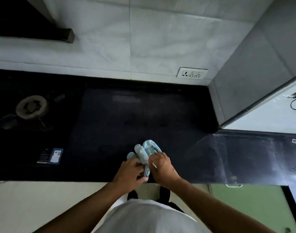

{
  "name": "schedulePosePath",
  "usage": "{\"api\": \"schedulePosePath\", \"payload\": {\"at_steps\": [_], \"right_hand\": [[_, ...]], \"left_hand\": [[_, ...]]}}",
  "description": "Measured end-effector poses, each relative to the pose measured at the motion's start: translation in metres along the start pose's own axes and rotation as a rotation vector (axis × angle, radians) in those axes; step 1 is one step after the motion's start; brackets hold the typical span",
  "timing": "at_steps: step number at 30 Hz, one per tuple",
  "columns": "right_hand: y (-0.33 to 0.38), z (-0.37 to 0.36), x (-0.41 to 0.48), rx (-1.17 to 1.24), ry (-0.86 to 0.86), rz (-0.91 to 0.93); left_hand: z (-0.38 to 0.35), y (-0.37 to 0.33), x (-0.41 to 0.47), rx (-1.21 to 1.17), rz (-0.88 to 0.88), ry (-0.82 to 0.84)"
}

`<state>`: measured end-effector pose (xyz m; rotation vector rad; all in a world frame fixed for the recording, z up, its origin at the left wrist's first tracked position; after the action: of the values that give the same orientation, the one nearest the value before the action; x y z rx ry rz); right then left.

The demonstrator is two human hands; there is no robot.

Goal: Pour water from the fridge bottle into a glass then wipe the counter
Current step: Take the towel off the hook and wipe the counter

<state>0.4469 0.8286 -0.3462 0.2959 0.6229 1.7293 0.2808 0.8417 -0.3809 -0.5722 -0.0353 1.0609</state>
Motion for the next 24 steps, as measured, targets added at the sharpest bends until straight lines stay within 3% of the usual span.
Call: {"api": "schedulePosePath", "payload": {"at_steps": [3, 9, 16, 21, 24], "right_hand": [[0.016, 0.044, 0.018, 0.245, -0.085, -0.043], [0.035, 0.129, 0.047, 0.242, -0.108, 0.039], [0.047, 0.217, 0.074, 0.038, -0.152, 0.236], [0.057, 0.284, 0.105, -0.208, -0.231, 0.414], [0.068, 0.325, 0.127, -0.318, -0.353, 0.459]], "left_hand": [[0.025, -0.014, 0.008, -0.328, 0.027, -0.094], [0.106, -0.057, 0.034, -0.744, 0.152, -0.248], [0.182, -0.088, 0.07, -0.518, 0.11, -0.43], [0.271, -0.112, 0.099, 0.05, -0.009, -0.713], [0.315, -0.13, 0.12, 0.196, 0.015, -0.805]]}}
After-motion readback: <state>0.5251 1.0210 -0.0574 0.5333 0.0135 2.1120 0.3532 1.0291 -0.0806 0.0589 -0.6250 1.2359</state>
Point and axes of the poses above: each hand's wrist, its own x-axis towards the middle knuckle, its own z-axis out of the back of the hand, y = z × x, the point moved 2 cm from there along x, towards the middle knuckle, and after that the axes turned 6 degrees about z, right-handed, at the moved point
